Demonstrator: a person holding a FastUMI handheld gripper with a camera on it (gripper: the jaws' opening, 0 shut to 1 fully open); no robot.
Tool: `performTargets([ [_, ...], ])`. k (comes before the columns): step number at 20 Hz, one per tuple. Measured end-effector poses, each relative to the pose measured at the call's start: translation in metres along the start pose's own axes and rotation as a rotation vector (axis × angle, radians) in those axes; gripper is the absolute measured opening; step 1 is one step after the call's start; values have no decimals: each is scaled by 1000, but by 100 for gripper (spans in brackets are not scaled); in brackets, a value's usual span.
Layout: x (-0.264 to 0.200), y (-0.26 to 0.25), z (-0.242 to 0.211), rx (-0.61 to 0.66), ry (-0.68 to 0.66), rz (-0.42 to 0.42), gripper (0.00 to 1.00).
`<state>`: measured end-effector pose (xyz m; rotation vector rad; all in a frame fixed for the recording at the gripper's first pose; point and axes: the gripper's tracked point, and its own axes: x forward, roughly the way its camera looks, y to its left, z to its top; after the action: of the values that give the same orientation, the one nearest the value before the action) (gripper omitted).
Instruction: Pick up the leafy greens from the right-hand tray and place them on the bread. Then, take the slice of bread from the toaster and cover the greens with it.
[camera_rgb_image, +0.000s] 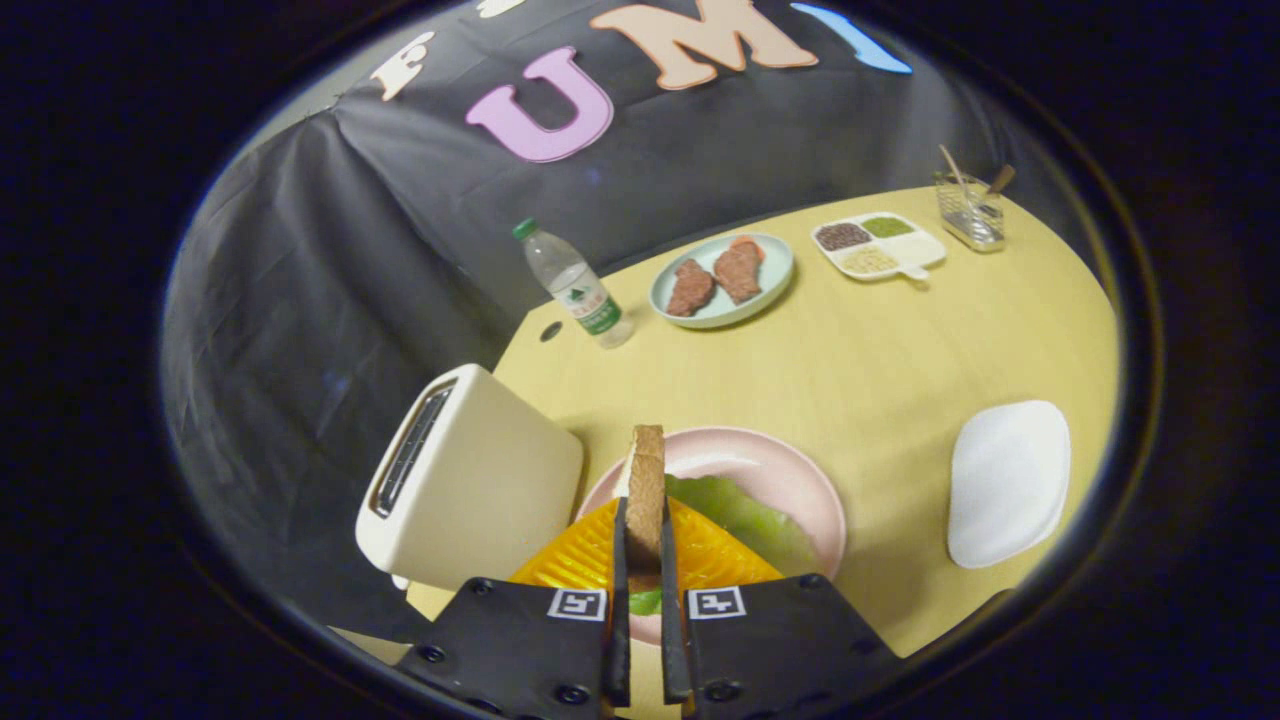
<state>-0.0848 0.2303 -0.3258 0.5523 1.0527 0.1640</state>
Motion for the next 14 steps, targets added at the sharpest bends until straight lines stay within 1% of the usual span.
performTargets([
  [4, -3, -25, -18, 35, 44, -54, 16],
  [6, -5, -40, -30, 5, 85, -96, 25],
  [9, -9, -46, -36, -19, 111, -103, 40],
  [12, -20, -48, -29, -59, 103, -92, 60],
  [14, -32, -50, -16, -108, 76, -86, 73],
])
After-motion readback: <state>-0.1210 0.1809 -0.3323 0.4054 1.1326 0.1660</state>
